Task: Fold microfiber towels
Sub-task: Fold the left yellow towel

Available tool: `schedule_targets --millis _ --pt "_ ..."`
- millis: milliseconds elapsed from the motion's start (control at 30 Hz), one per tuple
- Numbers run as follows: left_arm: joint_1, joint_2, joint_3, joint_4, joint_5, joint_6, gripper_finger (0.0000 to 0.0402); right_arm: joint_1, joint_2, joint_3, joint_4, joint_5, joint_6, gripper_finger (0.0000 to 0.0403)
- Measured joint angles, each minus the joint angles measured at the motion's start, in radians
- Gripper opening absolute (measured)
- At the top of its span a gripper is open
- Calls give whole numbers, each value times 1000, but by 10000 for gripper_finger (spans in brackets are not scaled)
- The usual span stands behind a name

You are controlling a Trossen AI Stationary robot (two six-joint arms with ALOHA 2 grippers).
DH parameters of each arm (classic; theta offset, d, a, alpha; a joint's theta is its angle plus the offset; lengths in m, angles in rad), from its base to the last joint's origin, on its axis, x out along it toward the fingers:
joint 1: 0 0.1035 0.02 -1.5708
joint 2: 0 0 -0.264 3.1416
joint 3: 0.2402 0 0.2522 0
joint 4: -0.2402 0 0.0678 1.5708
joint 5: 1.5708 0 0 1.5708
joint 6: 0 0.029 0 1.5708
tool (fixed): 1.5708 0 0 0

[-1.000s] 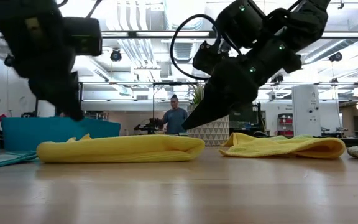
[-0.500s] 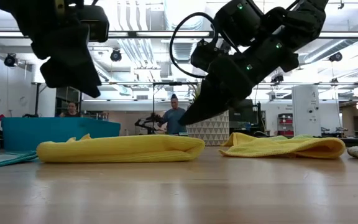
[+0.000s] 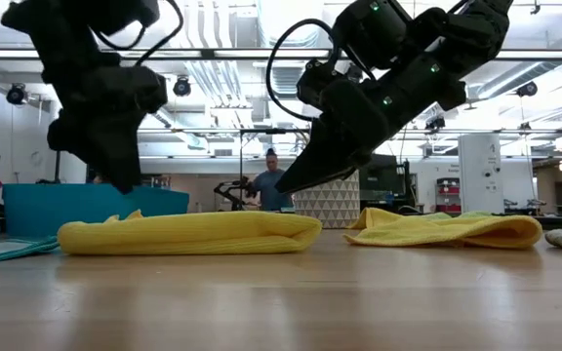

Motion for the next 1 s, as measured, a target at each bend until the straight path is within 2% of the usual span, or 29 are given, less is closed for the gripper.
schedule_targets --millis 400,667,1000 --pt "17 160 37 26 -43 7 114 0 0 0 -1 0 0 79" --pt "23 149 72 -21 -97 30 114 0 0 -1 -1 1 8 79" --pt "29 157 63 -25 -96 28 106 0 0 -1 -2 1 18 79"
